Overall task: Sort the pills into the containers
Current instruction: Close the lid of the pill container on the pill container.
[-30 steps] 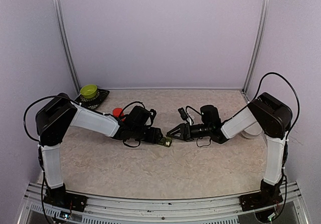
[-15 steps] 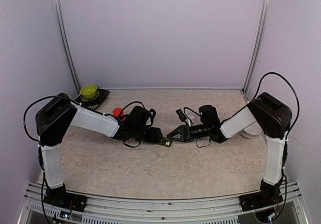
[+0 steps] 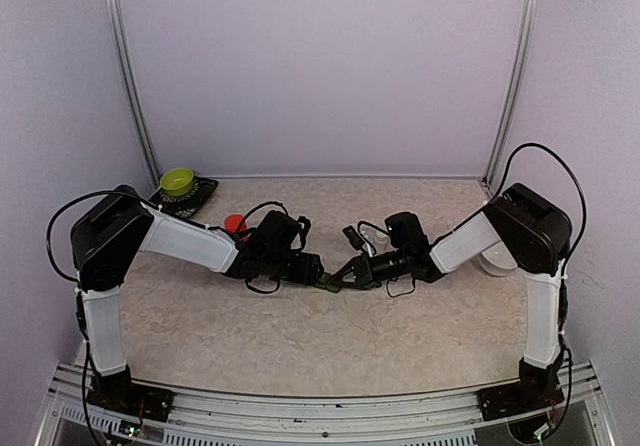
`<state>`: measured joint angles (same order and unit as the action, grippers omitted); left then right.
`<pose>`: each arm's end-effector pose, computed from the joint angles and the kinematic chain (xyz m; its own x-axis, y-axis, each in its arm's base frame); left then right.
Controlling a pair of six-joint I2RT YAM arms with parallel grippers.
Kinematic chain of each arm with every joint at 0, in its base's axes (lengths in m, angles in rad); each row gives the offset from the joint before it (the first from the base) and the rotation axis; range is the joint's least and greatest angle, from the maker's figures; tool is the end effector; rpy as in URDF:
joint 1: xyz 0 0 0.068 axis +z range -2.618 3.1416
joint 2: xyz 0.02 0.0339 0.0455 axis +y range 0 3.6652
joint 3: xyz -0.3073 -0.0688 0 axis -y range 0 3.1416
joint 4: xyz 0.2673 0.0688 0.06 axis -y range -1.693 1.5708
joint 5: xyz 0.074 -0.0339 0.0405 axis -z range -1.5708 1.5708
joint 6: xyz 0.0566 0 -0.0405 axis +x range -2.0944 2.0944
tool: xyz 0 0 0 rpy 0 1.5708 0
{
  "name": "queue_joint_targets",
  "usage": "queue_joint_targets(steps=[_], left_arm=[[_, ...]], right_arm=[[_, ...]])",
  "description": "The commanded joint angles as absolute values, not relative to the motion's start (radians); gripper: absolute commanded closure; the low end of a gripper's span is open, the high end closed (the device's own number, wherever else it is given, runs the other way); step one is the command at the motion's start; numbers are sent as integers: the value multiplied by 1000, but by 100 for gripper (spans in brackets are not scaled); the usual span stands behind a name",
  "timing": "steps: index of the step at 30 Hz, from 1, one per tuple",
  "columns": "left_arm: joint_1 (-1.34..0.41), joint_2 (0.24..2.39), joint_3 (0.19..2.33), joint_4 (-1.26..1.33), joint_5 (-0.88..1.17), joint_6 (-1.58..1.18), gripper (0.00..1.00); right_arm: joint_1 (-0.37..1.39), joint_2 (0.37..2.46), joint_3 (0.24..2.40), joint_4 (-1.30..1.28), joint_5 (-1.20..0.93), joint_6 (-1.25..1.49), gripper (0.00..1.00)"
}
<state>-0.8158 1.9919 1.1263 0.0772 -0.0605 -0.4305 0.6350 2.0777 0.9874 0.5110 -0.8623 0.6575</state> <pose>0.3154 -0.3302 0.1367 -0.7329 0.1710 -0.6585 0.4312 0.8654 -0.2552 0.3277 0.2948 0.1122 -0.8974 -0.1672 -0.4083 -0.4411 0.3147 0.8405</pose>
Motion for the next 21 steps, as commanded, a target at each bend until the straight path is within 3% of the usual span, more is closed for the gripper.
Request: queue_joint_targets(steps=[1,21], left_arm=[[-819,1991,1099,-19,-85,-424,28],[-819,1994,1107,-30,-89,-426,28]], right_arm=[[647,2114,1011,440,-842,646,85],[659,2165,977,364,-788,657,100]])
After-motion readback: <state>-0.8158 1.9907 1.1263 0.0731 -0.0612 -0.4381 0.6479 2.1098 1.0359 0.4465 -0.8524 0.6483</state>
